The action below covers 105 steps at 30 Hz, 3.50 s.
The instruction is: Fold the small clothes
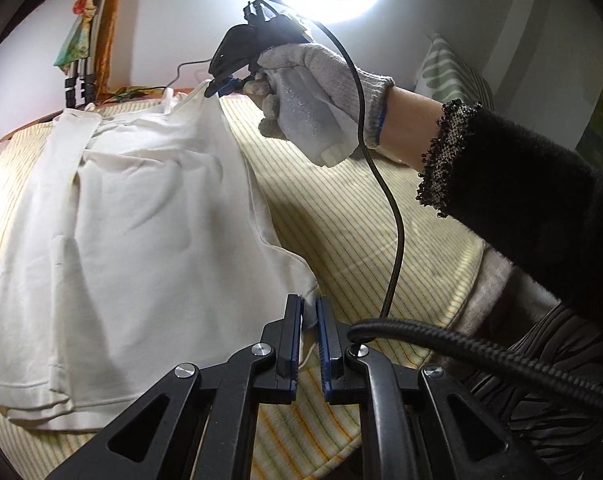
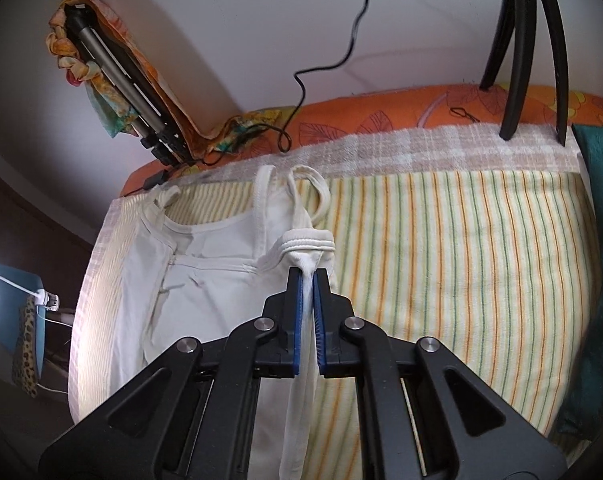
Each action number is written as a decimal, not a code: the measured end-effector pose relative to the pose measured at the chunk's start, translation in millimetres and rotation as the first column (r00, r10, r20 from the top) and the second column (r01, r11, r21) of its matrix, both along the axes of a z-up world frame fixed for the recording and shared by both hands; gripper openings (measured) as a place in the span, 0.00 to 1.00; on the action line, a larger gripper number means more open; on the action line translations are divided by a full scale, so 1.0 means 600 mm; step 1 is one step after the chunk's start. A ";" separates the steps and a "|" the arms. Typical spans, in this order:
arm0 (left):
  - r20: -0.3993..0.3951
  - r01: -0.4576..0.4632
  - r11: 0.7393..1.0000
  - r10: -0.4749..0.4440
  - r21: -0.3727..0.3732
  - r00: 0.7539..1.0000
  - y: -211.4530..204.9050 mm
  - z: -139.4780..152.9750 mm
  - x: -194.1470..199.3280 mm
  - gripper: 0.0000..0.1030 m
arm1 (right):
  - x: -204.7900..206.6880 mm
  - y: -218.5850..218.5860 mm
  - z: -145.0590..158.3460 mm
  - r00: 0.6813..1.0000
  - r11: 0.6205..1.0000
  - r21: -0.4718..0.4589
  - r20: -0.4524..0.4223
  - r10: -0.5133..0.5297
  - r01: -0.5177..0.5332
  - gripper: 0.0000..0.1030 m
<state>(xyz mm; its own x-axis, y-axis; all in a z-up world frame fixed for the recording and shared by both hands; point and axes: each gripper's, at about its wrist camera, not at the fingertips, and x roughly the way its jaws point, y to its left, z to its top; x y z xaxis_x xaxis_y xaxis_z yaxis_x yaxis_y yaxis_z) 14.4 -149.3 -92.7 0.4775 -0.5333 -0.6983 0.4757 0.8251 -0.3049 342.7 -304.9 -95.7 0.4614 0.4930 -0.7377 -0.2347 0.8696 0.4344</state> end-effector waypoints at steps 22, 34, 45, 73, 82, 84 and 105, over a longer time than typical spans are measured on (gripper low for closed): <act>-0.100 -0.180 0.983 0.175 -0.044 0.980 0.134 -0.023 -0.003 0.05 | -0.013 0.215 -0.011 0.987 0.983 -0.103 0.037 0.153 -0.149 0.07; -0.109 -0.210 0.978 0.209 0.004 0.972 0.139 -0.030 -0.003 0.21 | -0.010 0.238 -0.032 0.985 0.980 -0.101 0.007 0.171 -0.170 0.07; -0.040 -0.212 0.976 0.214 0.049 0.976 0.155 -0.013 -0.032 0.38 | -0.057 0.163 0.057 0.985 0.987 0.025 0.074 0.156 -0.158 0.35; 0.097 -0.280 0.939 0.265 0.201 0.959 0.276 0.037 -0.029 0.44 | -0.515 0.162 0.009 0.890 0.885 -0.219 0.115 0.442 -0.411 0.31; 0.033 -0.276 0.939 0.275 0.204 0.961 0.284 0.007 -0.003 0.49 | -0.561 0.211 -0.047 0.836 0.820 -0.276 0.093 0.541 -0.501 0.31; 0.024 -0.290 0.938 0.291 0.189 0.956 0.292 0.004 -0.004 0.50 | -0.560 0.202 -0.040 0.833 0.826 -0.222 0.089 0.546 -0.518 0.31; -0.234 -0.316 0.949 0.309 0.011 0.922 0.325 -0.038 0.012 0.34 | -0.503 -0.008 -0.089 0.949 0.913 0.305 -0.076 0.306 -0.270 0.47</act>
